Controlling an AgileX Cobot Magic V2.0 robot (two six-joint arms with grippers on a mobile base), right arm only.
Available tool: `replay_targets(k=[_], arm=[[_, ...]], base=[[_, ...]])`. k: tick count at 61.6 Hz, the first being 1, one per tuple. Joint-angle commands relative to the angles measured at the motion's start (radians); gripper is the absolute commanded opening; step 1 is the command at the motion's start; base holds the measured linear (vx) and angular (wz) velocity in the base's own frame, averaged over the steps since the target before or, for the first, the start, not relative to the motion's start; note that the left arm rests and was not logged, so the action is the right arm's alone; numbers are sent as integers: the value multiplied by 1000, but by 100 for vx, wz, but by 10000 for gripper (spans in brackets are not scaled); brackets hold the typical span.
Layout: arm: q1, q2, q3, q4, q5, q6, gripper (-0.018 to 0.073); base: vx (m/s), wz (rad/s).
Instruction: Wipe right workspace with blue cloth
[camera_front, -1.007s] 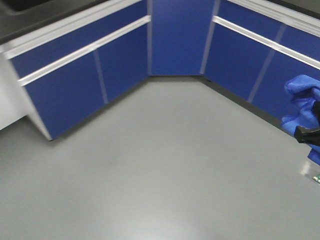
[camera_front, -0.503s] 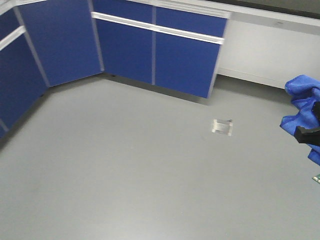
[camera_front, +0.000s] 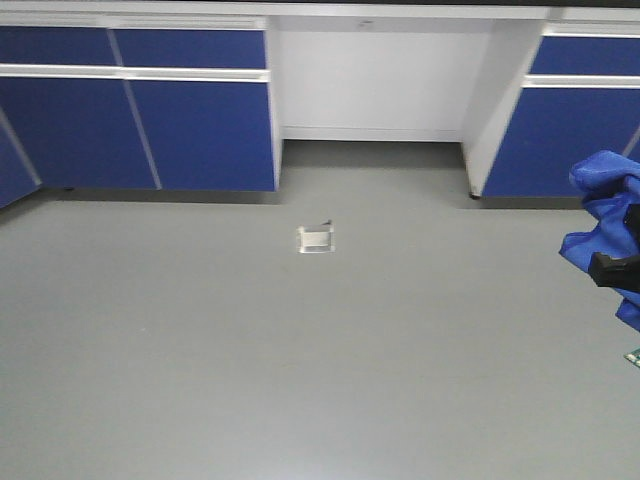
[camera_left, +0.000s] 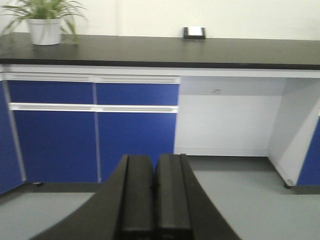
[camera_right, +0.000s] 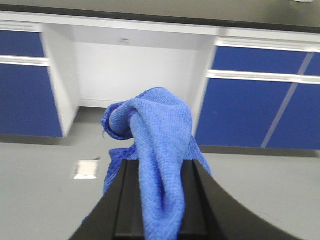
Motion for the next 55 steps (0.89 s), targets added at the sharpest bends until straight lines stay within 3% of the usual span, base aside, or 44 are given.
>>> replay_targets(k=[1, 33, 55], arm=[[-1, -8, -31, -1, -82, -6, -4], [-1, -8, -31, -1, -81, -6, -4], [-1, -8, -31, -1, -81, -6, -4]], base=[[9, -46], [16, -40], [25, -19]])
